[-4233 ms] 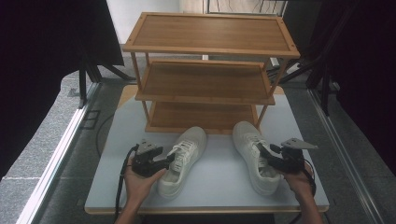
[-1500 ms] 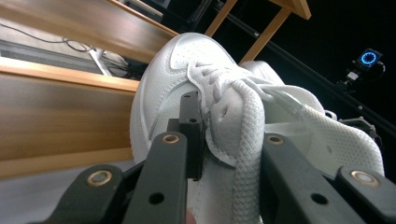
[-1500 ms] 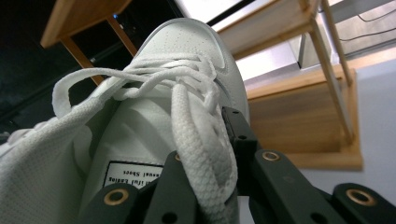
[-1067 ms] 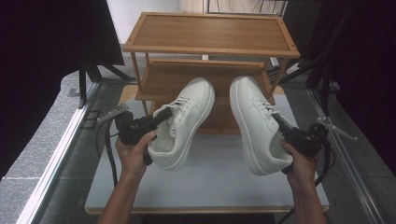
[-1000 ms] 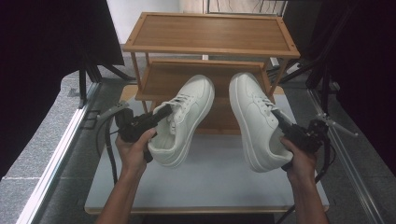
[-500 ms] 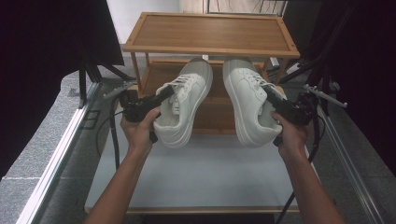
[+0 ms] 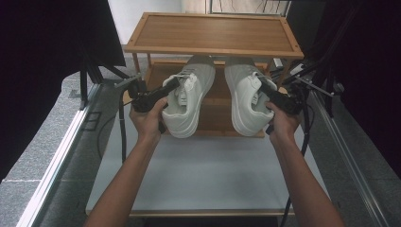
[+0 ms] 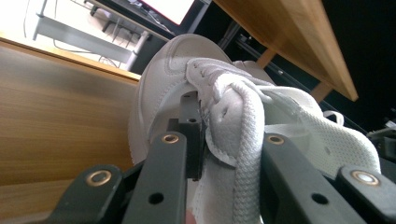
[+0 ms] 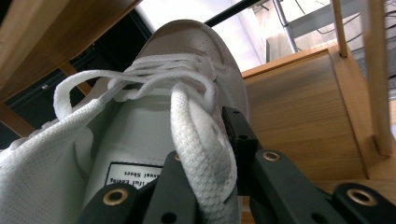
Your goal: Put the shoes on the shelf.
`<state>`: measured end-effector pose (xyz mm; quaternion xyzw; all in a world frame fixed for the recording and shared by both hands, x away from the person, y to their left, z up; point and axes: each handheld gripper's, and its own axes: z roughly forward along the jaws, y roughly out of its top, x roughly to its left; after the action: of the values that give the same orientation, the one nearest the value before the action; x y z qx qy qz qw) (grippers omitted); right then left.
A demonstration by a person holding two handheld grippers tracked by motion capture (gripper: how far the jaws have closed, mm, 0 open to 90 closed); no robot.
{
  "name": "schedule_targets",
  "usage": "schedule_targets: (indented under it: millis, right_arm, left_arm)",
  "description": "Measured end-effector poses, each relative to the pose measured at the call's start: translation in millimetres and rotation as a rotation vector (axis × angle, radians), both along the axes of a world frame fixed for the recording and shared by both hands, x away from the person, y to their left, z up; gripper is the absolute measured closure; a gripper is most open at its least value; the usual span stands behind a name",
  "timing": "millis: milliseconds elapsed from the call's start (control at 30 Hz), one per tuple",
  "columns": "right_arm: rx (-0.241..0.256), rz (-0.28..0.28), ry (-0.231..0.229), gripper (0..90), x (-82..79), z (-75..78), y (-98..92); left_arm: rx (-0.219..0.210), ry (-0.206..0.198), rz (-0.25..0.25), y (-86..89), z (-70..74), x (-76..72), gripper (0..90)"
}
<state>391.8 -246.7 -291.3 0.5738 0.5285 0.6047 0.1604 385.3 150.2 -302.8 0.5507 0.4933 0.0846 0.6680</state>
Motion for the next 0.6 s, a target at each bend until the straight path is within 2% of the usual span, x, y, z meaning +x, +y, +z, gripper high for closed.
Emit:
schedule_targets:
  millis: [133,333,600]
  right_arm:
    - [-0.005,-0.007,0.009,84.0,6.8,0.3,5.2]
    - [0.033,-0.028,0.032,83.6,17.9,1.2,14.0]
    - [0.046,-0.057,0.042,83.5,28.2,-2.0,25.2]
  left_arm:
    - [-0.013,0.014,0.024,0.2,-1.7,7.6,78.6]
    - [-0.038,0.032,0.055,-1.3,-3.4,20.6,78.6]
    - [-0.060,0.046,0.086,-10.6,-2.7,39.5,78.6]
